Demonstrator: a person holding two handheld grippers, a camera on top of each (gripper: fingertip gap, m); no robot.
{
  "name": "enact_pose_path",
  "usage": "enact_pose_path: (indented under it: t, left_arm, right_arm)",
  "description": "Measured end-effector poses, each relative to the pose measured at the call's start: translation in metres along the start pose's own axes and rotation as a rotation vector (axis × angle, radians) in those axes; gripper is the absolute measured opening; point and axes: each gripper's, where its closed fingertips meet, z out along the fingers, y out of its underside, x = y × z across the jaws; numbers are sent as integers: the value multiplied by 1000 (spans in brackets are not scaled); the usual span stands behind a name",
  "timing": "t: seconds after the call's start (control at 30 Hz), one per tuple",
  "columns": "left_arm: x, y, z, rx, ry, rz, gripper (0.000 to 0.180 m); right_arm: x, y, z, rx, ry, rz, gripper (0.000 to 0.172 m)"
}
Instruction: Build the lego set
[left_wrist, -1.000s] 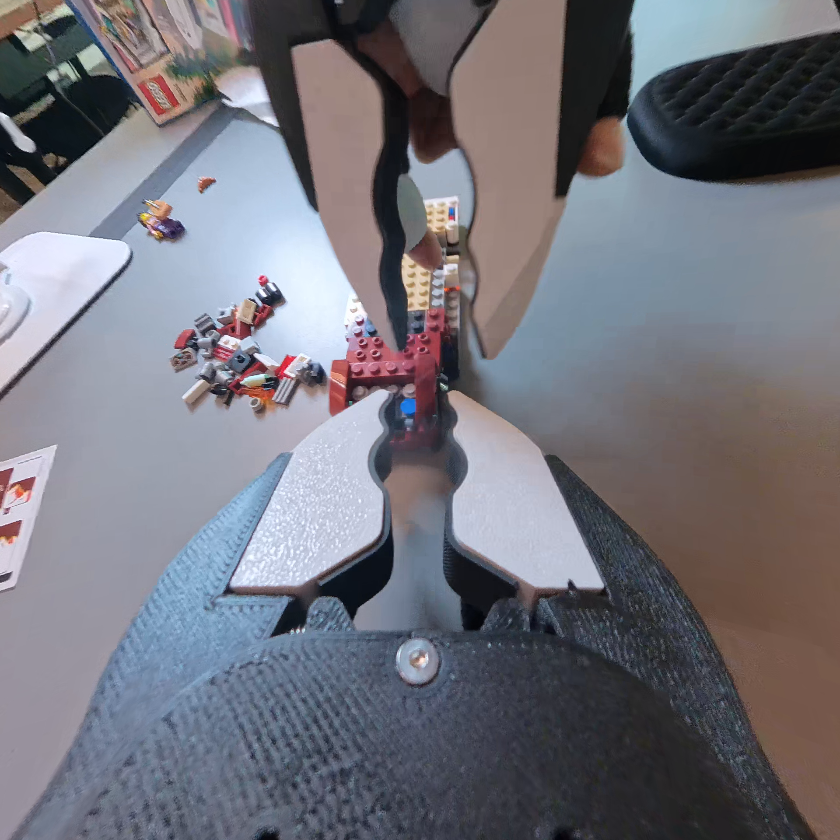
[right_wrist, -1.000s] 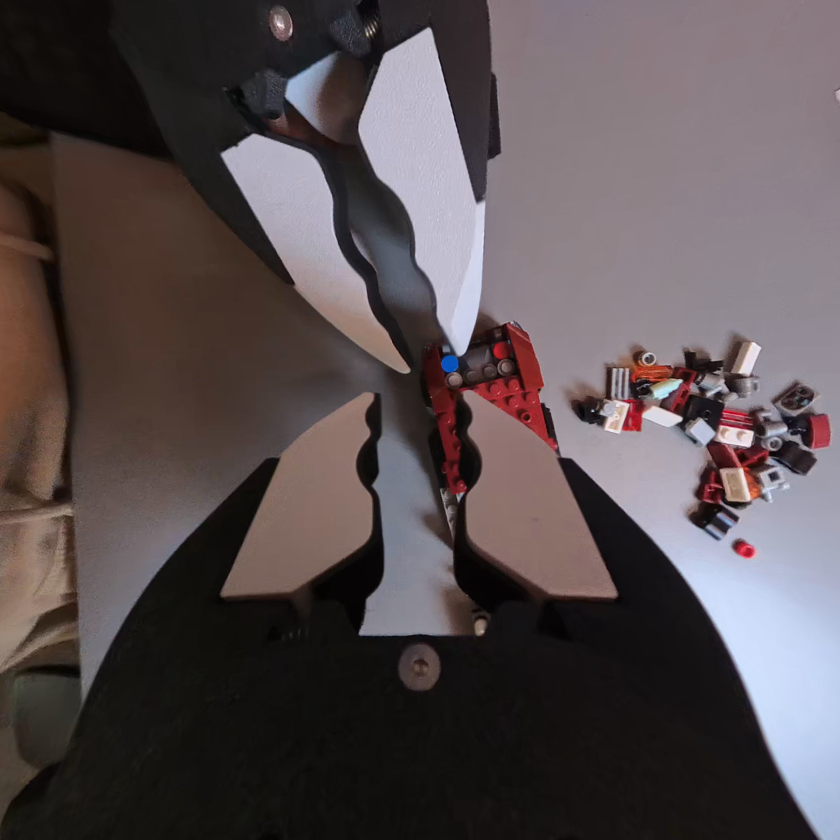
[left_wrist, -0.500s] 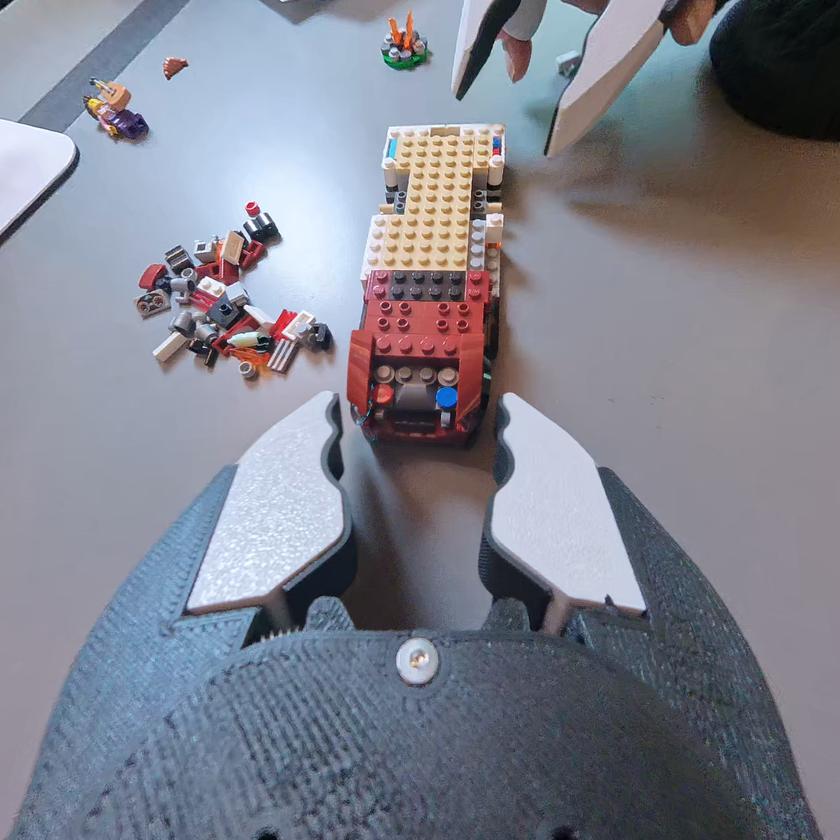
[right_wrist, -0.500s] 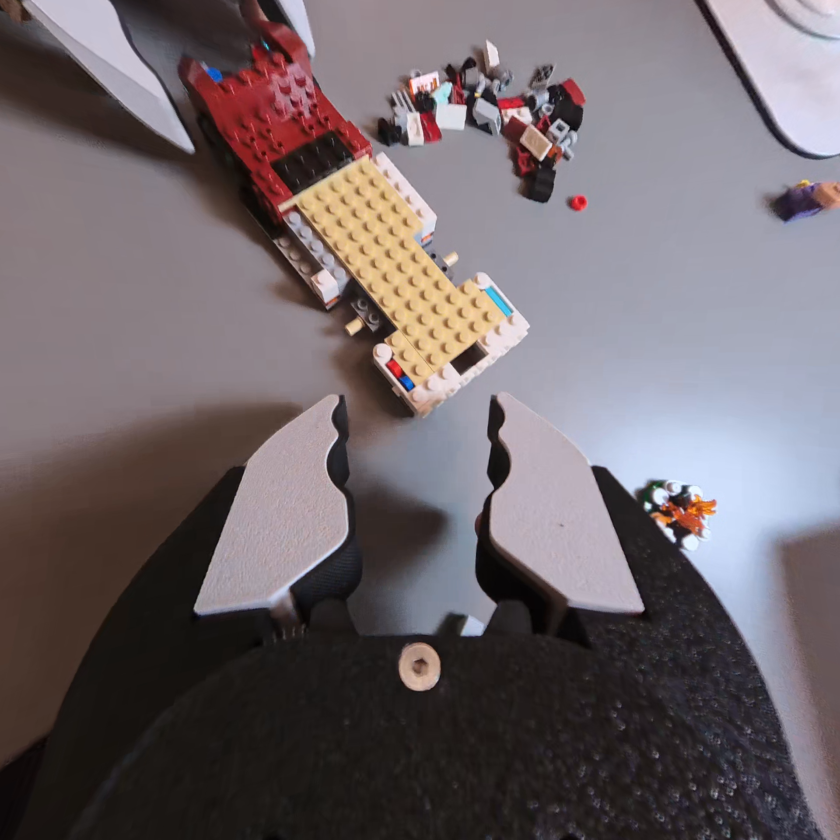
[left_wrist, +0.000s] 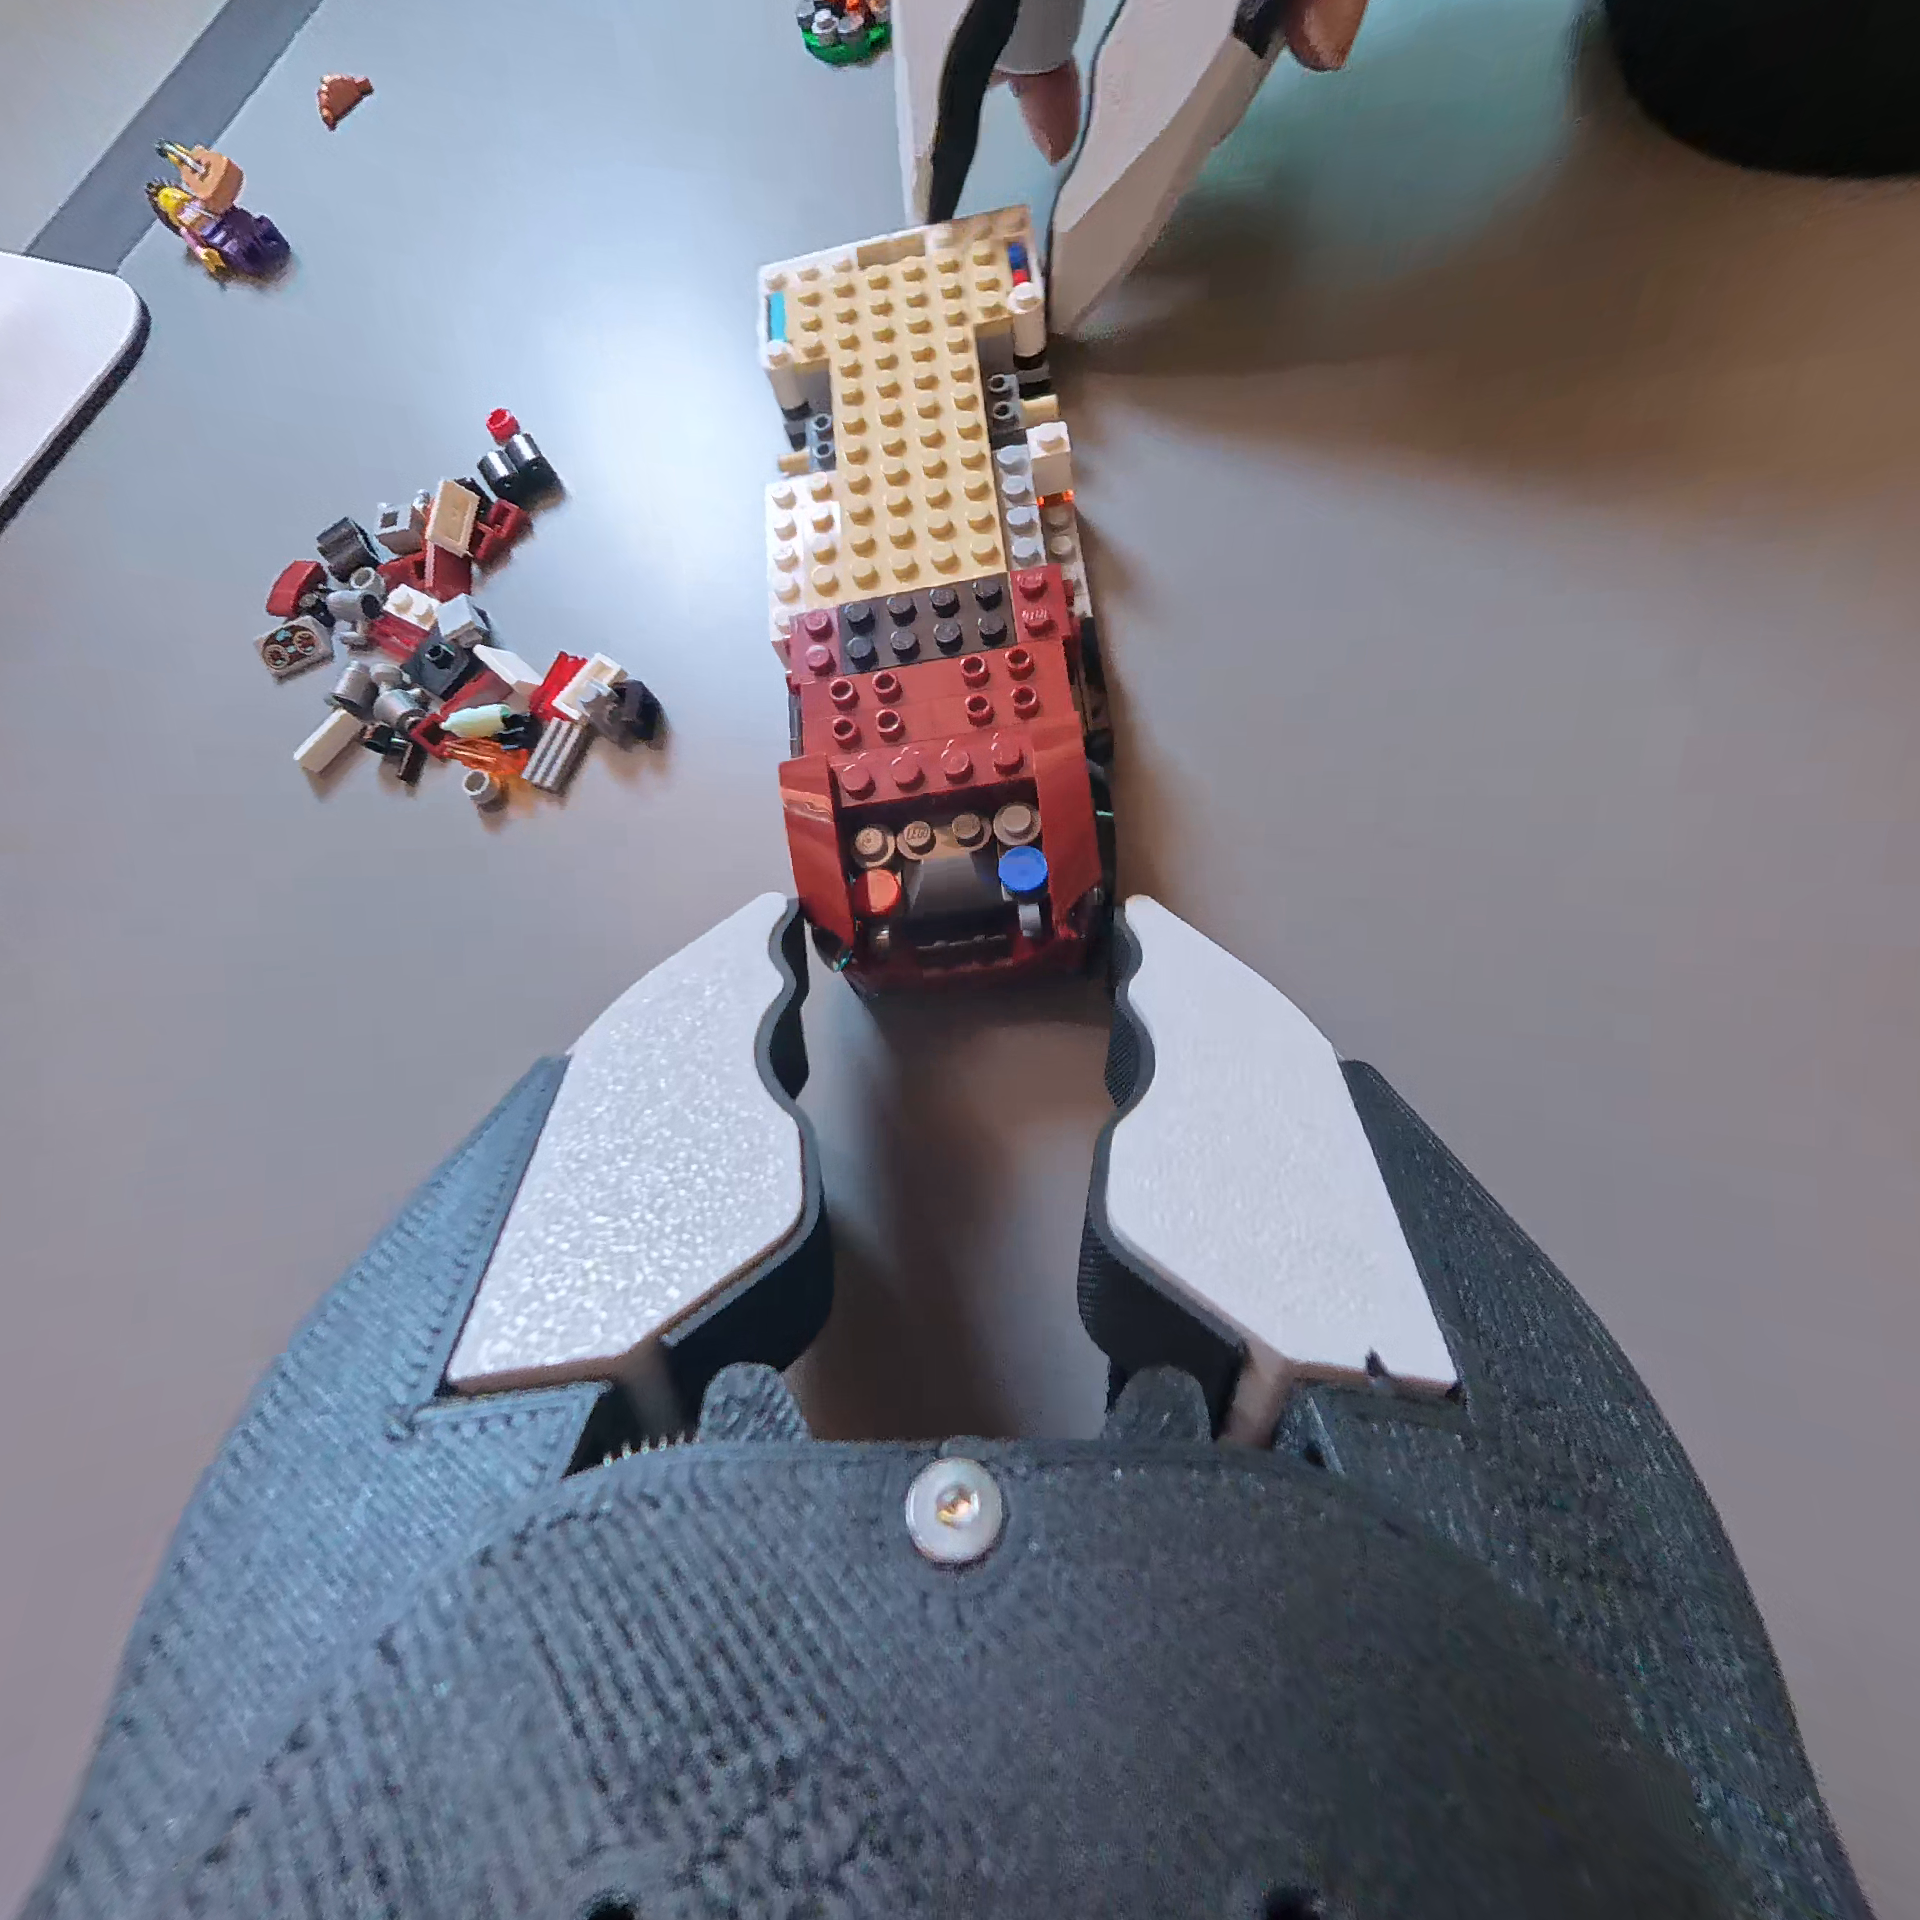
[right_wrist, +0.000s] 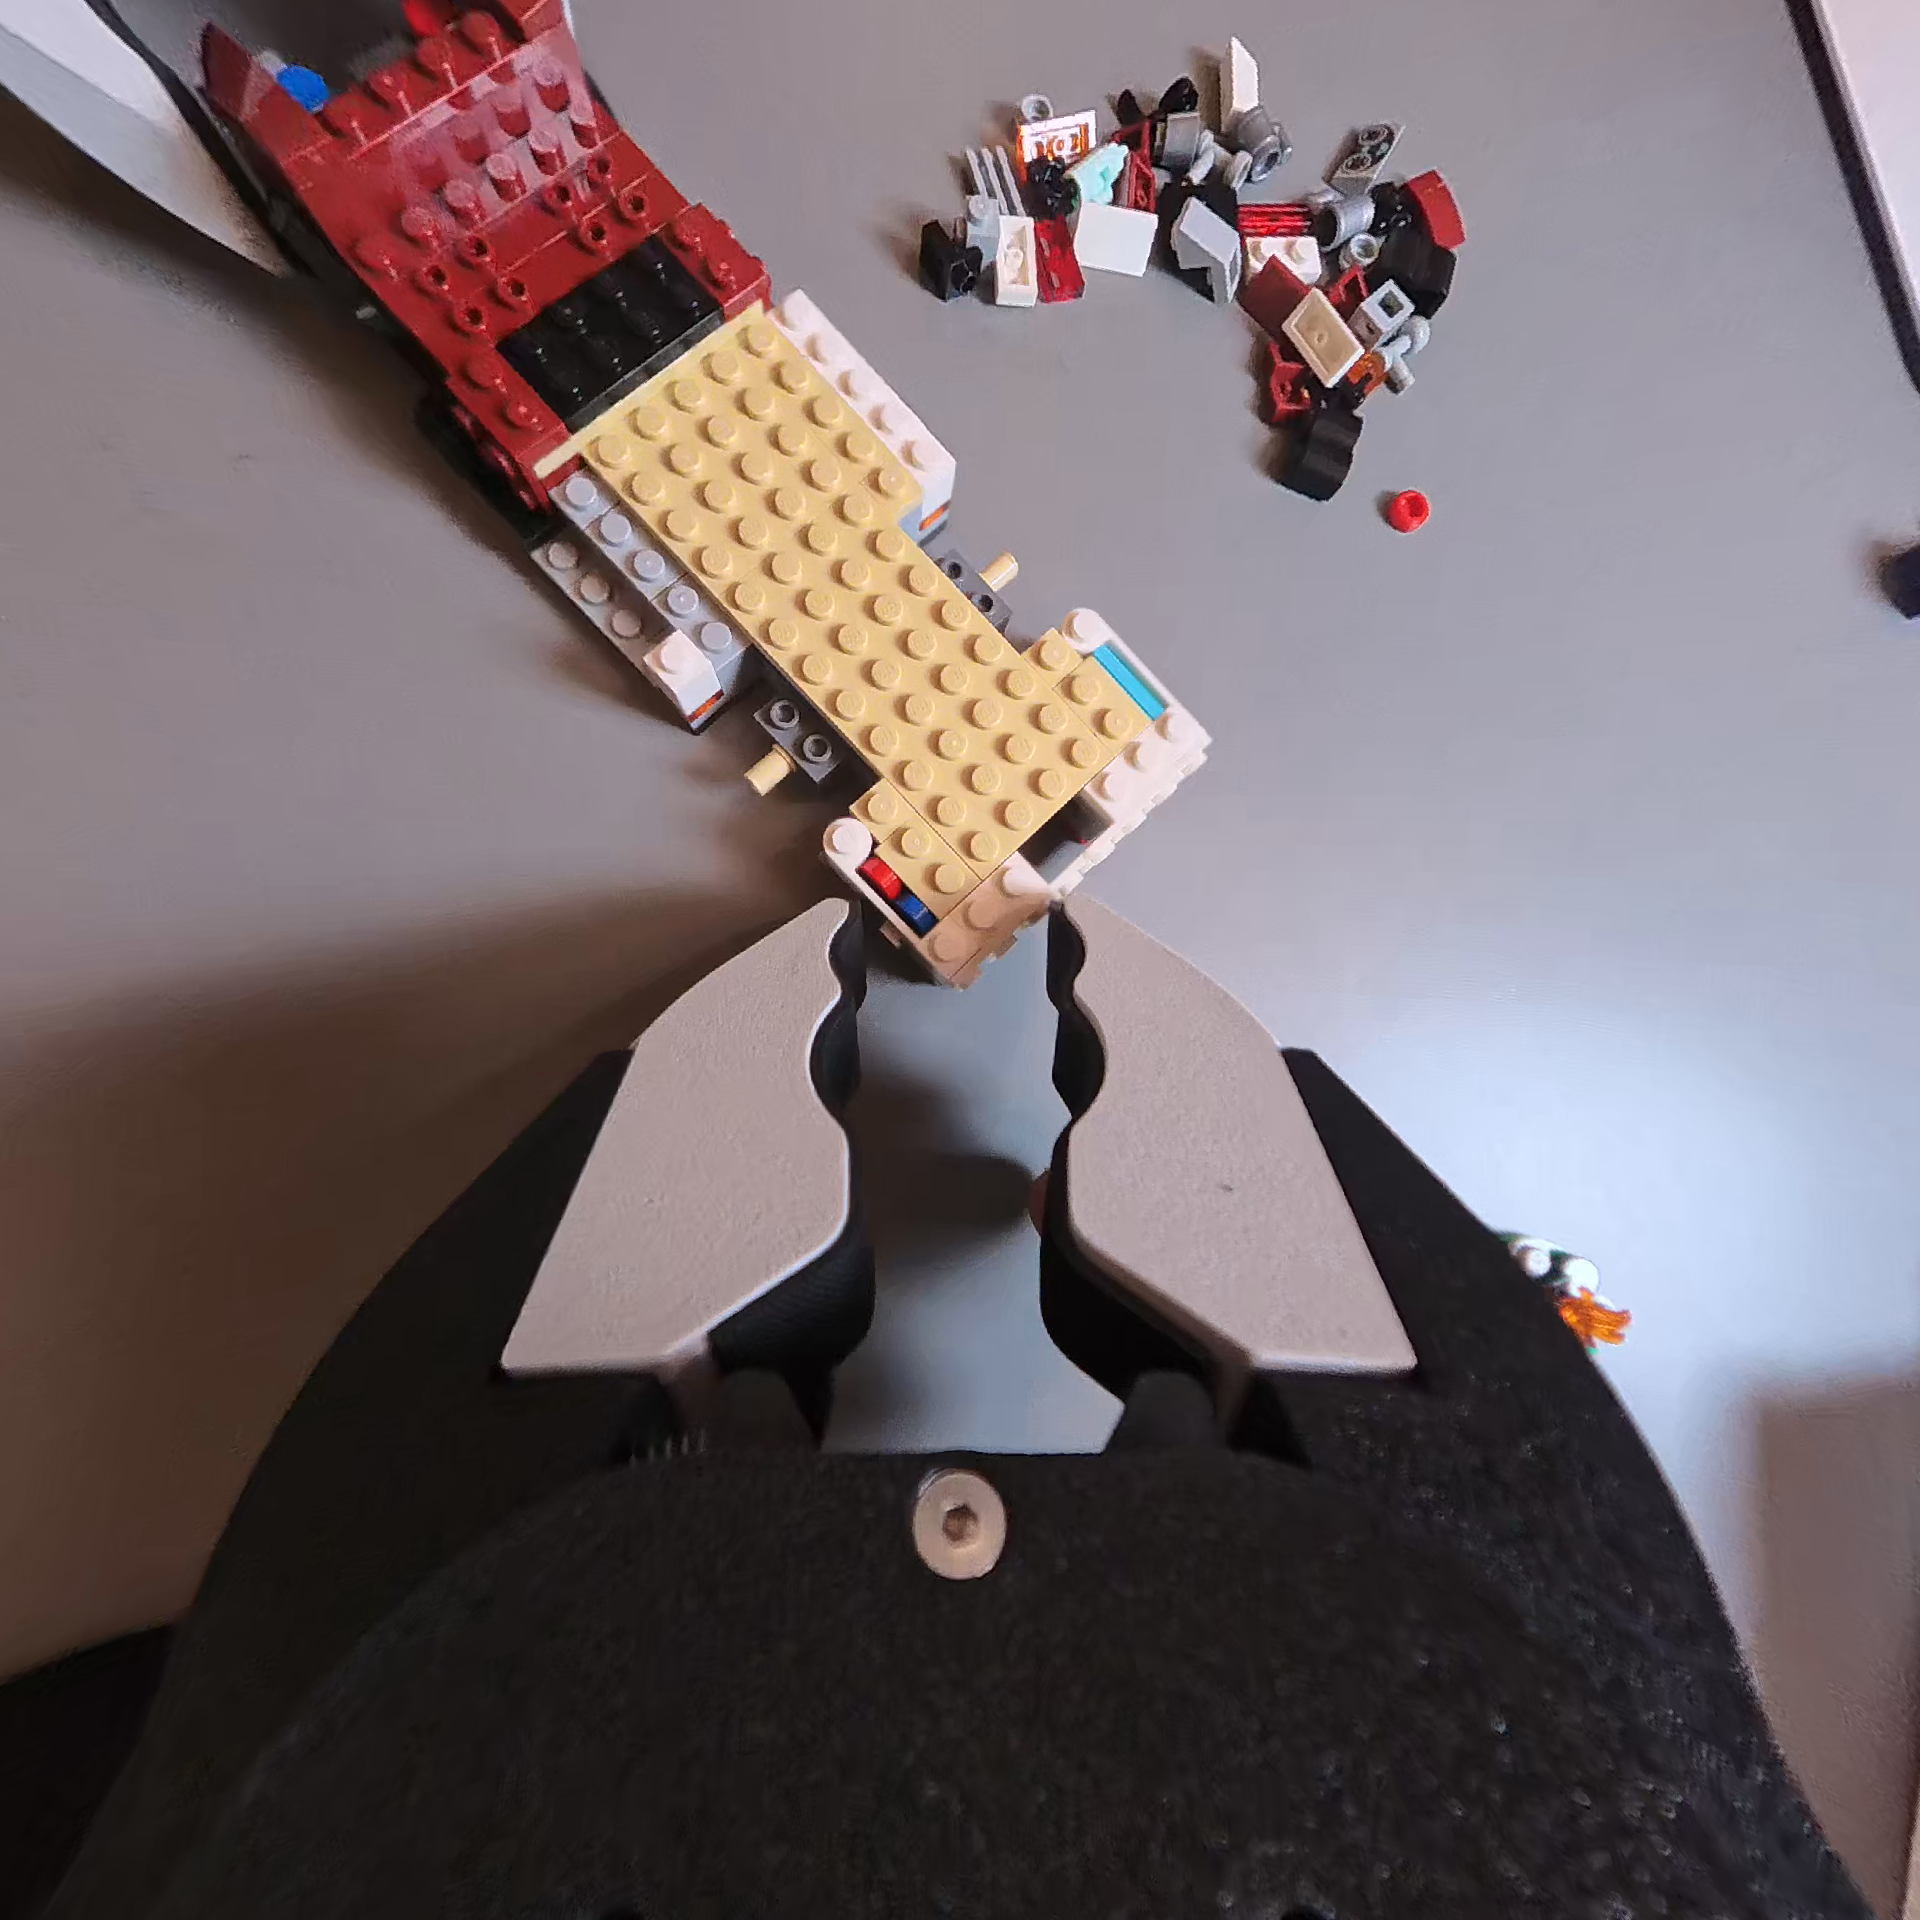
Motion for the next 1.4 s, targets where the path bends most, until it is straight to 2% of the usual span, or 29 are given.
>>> enact_pose_path:
  t: [0.3,0.53,0.7,0.83,0.93,1.03,1.1,1.3,1.4]
  left_arm:
    - [37,-6,-11,66,126,39,42]
    - [106,-27,-5,170,289,300,35]
    - [71,-42,-21,278,187,189,28]
    - [38,-45,-29,307,51,141,27]
    - [22,-49,-34,338,-25,108,24]
    - [14,-52,-37,360,-64,97,22]
    - [12,-53,-38,371,-73,88,21]
    - [14,-52,-43,378,-90,100,21]
    - [12,-54,-46,390,-99,96,20]
  right_arm:
    - [13,-11,11,9,52,9,28]
    - [10,-33,23,57,56,11,29]
    - [-4,-31,4,97,-15,97,37]
    - [-44,-46,-25,179,-172,284,73]
    - [-72,-49,-33,154,-95,308,88]
    - [-90,-45,-18,76,22,289,95]
    - [-97,-46,-10,56,61,246,90]
    - [-116,-43,-12,34,-19,215,38]
    - [-120,-30,-22,-4,-42,187,35]
